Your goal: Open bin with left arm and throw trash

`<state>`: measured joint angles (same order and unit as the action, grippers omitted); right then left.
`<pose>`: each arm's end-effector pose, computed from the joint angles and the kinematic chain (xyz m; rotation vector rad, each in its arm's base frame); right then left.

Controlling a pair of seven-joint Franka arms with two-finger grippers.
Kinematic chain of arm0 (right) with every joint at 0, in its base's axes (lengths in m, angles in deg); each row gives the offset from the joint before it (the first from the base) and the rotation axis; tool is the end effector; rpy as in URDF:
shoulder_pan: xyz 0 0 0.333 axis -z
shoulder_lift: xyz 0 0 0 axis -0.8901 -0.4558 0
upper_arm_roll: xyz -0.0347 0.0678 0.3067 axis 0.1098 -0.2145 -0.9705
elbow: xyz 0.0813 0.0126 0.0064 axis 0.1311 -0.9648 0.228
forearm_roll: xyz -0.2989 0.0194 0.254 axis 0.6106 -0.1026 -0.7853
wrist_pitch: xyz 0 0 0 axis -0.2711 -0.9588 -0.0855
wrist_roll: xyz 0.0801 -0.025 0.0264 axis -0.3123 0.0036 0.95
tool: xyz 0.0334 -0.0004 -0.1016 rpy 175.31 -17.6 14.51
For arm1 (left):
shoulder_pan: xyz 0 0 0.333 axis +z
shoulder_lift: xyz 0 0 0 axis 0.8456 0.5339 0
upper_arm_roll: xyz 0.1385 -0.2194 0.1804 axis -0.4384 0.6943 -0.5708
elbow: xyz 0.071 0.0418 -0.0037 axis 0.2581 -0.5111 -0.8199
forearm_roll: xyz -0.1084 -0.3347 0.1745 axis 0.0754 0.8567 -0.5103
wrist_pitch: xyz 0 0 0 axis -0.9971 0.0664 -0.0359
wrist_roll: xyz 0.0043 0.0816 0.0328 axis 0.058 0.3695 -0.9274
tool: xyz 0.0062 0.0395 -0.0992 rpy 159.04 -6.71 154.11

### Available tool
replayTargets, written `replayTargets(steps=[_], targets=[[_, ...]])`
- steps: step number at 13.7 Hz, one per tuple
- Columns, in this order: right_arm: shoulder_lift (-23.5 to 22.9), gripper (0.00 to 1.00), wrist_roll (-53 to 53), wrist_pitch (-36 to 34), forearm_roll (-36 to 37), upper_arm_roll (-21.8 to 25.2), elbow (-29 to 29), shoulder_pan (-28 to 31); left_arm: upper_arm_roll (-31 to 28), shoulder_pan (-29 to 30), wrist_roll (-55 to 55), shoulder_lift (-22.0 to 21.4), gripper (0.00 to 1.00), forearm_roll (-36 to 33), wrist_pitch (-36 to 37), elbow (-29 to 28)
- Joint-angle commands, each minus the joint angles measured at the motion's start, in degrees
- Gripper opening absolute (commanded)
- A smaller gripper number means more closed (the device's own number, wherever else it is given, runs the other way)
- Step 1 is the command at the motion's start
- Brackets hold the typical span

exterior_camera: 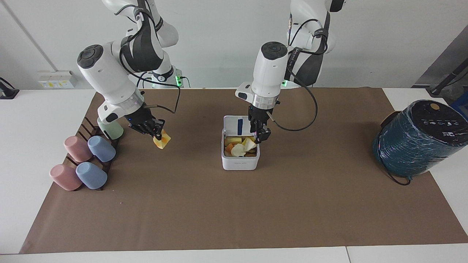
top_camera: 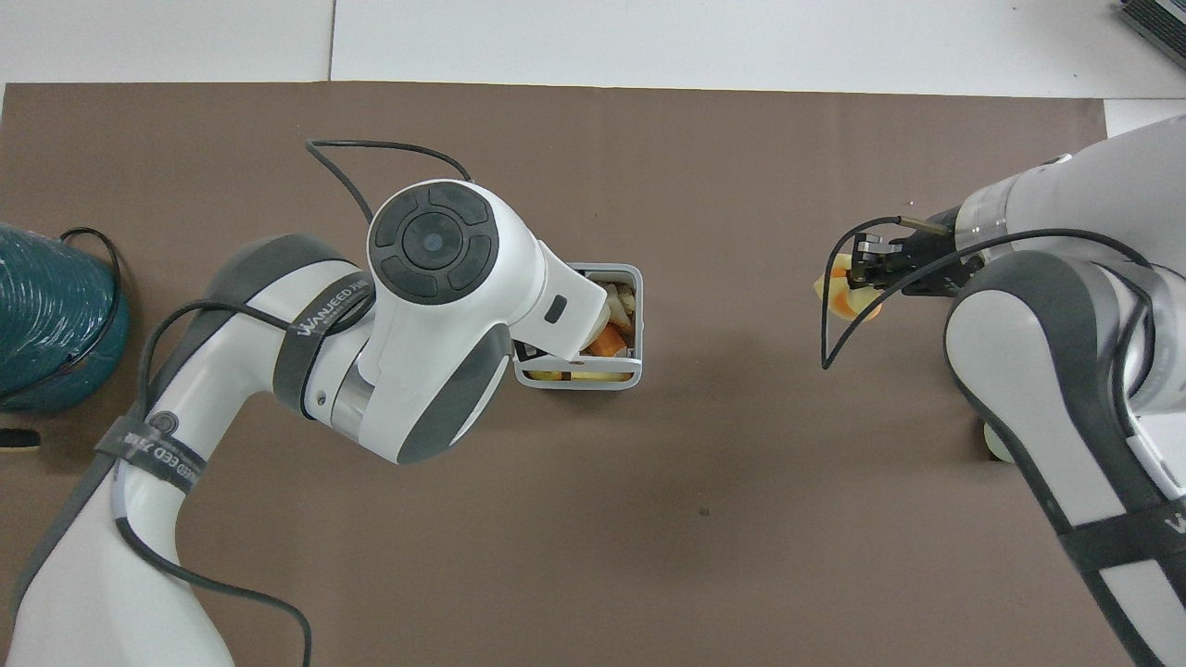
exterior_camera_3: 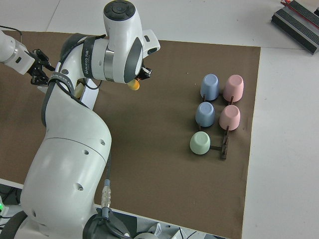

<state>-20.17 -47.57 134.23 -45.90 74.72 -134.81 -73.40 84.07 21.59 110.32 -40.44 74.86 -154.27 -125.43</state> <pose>0.5959 0.0917 0.4912 -2.8433 0.4074 -0.0304 0.5435 -0.3612 0.4792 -2.4246 1.9462 -0.2186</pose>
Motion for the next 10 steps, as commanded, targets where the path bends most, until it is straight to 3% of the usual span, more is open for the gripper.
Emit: replayTargets(steps=[1,2,6,10], targets=[[-0.45,0.00,-8.56,4.67,-4.81,-0.31,0.50,-3.45,-0.27,2.38,0.87,-1.66,0.79,-0.22,4.42,-0.24],[-0.71,0.00,-11.38,7.04,-6.74,-0.31,0.50,-4.94,-0.27,3.96,0.44,-2.27,1.00,-0.22,5.13,-1.46],[-3.87,0.00,-23.33,18.19,-13.26,-0.31,0.50,-12.23,-0.36,9.58,-3.85,-4.29,1.00,-0.13,6.54,-5.24],[-8.53,0.00,-32.05,27.44,-13.35,-0.31,0.50,-19.18,-0.27,15.65,-23.69,-5.43,1.00,-0.22,10.65,-6.92]])
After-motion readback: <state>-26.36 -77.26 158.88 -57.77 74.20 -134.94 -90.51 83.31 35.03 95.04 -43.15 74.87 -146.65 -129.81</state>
